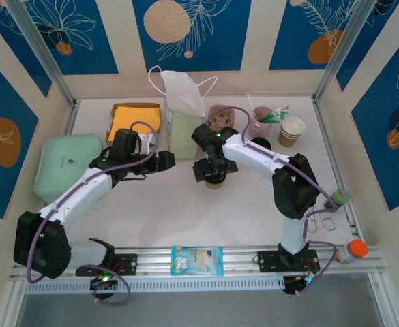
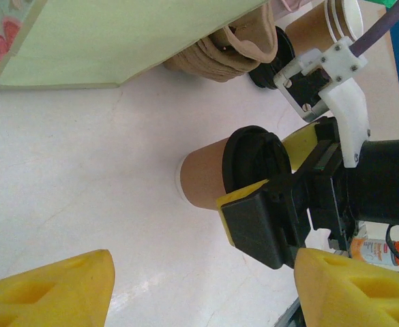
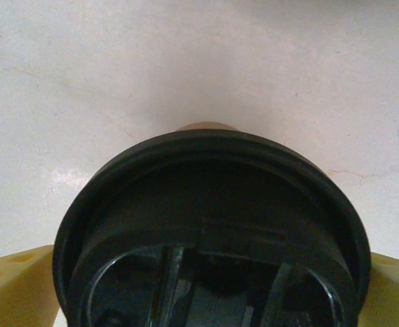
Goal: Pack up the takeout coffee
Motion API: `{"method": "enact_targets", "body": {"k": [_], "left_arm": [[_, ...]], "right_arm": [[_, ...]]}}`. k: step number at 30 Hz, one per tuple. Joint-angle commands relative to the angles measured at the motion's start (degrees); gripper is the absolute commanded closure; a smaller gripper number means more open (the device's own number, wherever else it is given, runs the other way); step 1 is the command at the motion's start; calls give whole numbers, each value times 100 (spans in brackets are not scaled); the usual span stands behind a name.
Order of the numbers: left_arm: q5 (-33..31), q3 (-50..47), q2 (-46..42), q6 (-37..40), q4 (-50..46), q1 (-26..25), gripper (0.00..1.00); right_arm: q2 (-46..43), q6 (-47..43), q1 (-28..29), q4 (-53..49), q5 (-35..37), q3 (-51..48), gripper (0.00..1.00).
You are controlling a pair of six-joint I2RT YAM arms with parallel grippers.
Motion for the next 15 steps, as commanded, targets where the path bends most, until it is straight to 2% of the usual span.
{"method": "enact_targets", "body": {"k": [1, 6, 15], "left_arm": [[-26, -70, -80, 94, -51, 77, 30], [-26, -105, -70, 94, -28, 77, 30], [0, -211, -18, 75, 87, 80, 31]], "right_arm": [[132, 125, -50, 62, -187, 14, 1], [211, 177, -133, 182, -249, -78, 0], [312, 213, -227, 267, -271, -211, 9]]}}
